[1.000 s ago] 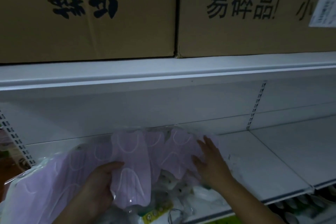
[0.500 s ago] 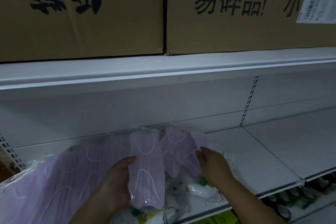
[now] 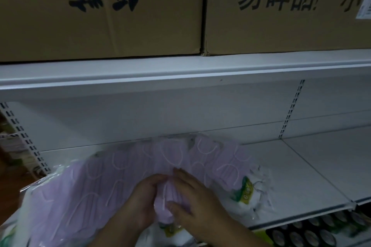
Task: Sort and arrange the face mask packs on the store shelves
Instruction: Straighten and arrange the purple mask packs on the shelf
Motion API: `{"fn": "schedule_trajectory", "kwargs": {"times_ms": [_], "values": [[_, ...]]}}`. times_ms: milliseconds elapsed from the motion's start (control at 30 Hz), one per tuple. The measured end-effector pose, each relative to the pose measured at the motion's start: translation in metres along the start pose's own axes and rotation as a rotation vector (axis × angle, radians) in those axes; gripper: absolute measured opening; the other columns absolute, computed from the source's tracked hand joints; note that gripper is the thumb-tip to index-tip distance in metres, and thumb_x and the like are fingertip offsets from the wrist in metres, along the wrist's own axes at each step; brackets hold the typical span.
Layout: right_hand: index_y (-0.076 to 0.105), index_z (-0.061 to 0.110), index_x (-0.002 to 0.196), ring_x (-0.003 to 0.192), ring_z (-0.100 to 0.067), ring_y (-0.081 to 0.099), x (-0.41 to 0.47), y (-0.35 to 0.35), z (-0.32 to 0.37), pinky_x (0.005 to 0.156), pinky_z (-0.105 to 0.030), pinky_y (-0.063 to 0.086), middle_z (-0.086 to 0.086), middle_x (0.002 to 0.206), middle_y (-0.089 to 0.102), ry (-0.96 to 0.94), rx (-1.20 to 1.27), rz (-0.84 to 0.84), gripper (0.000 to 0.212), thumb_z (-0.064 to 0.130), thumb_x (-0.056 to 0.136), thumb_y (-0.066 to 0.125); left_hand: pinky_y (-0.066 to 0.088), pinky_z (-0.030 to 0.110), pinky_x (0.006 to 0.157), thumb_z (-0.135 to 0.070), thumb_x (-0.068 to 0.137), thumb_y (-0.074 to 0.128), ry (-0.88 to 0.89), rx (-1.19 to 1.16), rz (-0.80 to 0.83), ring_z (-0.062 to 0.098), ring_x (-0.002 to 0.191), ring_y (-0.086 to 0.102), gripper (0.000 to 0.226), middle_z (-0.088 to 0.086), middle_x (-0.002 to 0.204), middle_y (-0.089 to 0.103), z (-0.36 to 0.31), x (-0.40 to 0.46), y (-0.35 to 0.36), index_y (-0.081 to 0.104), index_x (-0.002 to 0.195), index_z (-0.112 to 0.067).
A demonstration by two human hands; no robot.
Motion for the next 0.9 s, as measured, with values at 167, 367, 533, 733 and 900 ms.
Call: {"fn": "schedule_trajectory", "kwargs": {"times_ms": [167, 367, 533, 733, 900], "values": [[0.029, 0.021, 0.149, 0.147, -0.009, 0.006, 0.002, -0.035, -0.070, 0.119, -0.023, 0.005, 0.009, 0.158, 0.003, 0.314, -0.092, -0.166, 0.061, 0.049, 0.096, 0.039, 0.051, 0.035, 0.062, -0.010, 0.086, 0.051, 0.126, 0.126, -0.165, 0.030, 0.061, 0.066, 0.021, 0.019, 0.076, 0.068, -0.010, -0.009, -0.017, 0.065, 0.092, 0.005], [0.022, 0.015, 0.150, 0.144, -0.021, 0.019, -0.008, -0.033, -0.148, 0.117, -0.046, 0.008, -0.003, 0.157, 0.022, 0.705, -0.327, 0.110, 0.077, 0.063, 0.091, 0.039, 0.047, 0.039, 0.074, -0.002, 0.089, 0.050, 0.202, 0.191, -0.190, 0.033, 0.073, 0.059, 0.015, 0.018, 0.075, 0.065, -0.009, -0.011, -0.013, 0.062, 0.092, 0.004], [0.059, 0.021, 0.121, 0.111, -0.015, 0.055, -0.013, -0.040, -0.143, 0.098, -0.025, 0.037, 0.001, 0.124, 0.062, 0.576, -0.314, -0.047, 0.031, 0.035, 0.098, 0.045, 0.046, 0.038, 0.066, -0.001, 0.091, 0.050, 0.188, 0.176, -0.189, 0.031, 0.071, 0.060, 0.015, 0.015, 0.067, 0.068, -0.009, -0.008, -0.008, 0.063, 0.087, 0.004], [0.057, 0.022, 0.130, 0.112, -0.007, 0.055, -0.015, -0.064, -0.085, 0.090, -0.014, 0.037, 0.009, 0.126, 0.060, 0.459, 0.002, -0.333, 0.034, 0.026, 0.096, 0.052, 0.048, 0.033, 0.061, -0.002, 0.090, 0.052, 0.207, 0.173, -0.191, 0.029, 0.069, 0.066, 0.015, 0.014, 0.073, 0.072, -0.009, -0.003, -0.005, 0.066, 0.095, 0.001], [0.042, 0.029, 0.142, 0.135, 0.010, 0.021, -0.007, -0.028, -0.010, 0.105, -0.002, 0.011, 0.021, 0.148, 0.033, 0.027, -0.080, -0.012, 0.050, 0.044, 0.094, 0.043, 0.054, 0.033, 0.074, -0.038, 0.089, 0.054, 0.120, -0.039, -0.076, 0.026, 0.083, 0.072, 0.050, 0.018, 0.102, 0.072, -0.004, 0.002, 0.006, 0.073, 0.099, 0.007]]}}
Point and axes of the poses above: each hand's wrist, its own x-axis towards the middle knuckle, its own y-axis out of the palm, z = x × y, the point moved 3 cm from there along x, towards the middle knuckle
